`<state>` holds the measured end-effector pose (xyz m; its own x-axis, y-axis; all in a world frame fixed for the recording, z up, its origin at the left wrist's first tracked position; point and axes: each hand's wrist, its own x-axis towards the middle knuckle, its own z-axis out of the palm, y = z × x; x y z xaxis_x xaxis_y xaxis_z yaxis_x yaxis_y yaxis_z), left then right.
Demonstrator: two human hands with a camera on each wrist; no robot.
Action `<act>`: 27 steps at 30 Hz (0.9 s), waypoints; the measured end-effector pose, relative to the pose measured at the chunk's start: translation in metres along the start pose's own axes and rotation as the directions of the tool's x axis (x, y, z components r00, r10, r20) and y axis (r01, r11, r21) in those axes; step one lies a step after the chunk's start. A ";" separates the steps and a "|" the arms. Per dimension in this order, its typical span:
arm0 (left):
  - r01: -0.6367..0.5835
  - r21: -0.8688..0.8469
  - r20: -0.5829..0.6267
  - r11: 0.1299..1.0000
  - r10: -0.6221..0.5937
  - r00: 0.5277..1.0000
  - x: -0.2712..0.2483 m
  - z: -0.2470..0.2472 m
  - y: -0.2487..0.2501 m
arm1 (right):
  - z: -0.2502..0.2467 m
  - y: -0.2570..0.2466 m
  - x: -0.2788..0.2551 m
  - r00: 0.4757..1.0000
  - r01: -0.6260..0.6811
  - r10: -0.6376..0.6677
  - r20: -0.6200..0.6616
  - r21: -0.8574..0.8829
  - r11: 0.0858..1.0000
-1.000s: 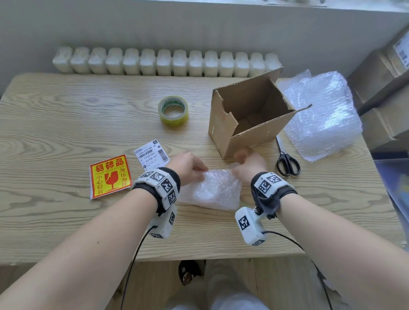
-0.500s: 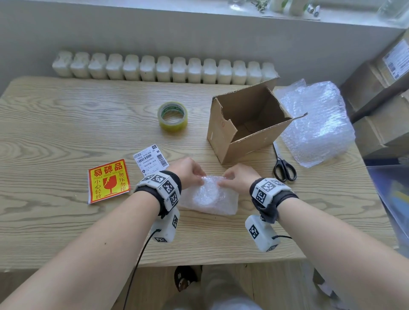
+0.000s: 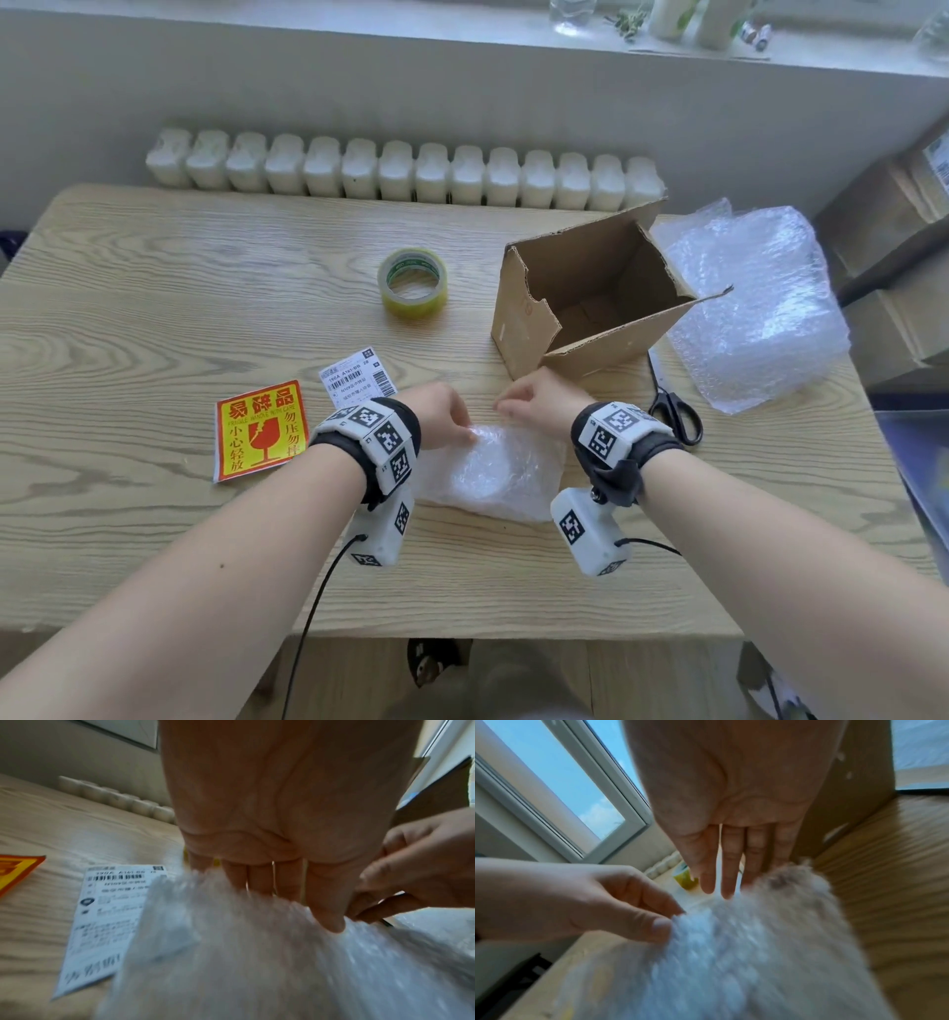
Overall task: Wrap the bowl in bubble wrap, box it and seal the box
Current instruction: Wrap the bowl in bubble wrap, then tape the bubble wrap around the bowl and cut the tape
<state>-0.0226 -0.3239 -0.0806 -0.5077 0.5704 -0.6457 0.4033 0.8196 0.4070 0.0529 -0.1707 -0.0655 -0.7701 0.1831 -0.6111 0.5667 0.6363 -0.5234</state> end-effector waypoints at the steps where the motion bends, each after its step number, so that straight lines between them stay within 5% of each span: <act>1: -0.012 -0.009 0.000 1.000 0.012 1.000 0.000 -0.006 0.001 | -0.004 -0.007 0.002 1.000 0.029 -0.029 -0.009 0.021 0.999; 5: -0.076 -0.111 -0.172 0.991 0.056 0.984 0.001 -0.044 0.004 | -0.019 -0.022 0.016 0.998 0.056 -0.056 0.005 -0.038 0.998; 10: 0.009 -0.130 -0.390 0.991 -0.059 0.919 0.014 -0.085 -0.012 | -0.037 -0.028 0.033 0.998 0.067 -0.065 0.025 -0.051 0.996; 16: 0.135 -0.048 -0.404 0.990 -0.143 0.904 0.048 -0.095 -0.023 | -0.048 -0.030 0.061 0.998 0.067 -0.067 0.011 0.024 0.997; 23: 0.224 0.197 -0.278 0.955 -0.164 0.946 0.086 -0.095 -0.030 | -0.064 -0.037 0.094 0.997 0.064 -0.068 0.042 0.093 0.994; 27: 0.252 0.297 -0.337 0.921 -0.146 0.930 0.093 -0.095 -0.032 | -0.066 -0.044 0.106 0.998 0.034 -0.043 0.044 0.187 0.982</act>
<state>-0.1553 -0.2921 -0.0926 -0.7876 0.4292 -0.4421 0.4697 0.8826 0.0201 -0.0729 -0.1295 -0.0681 -0.7803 0.1223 -0.6133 0.5847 0.4905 -0.6461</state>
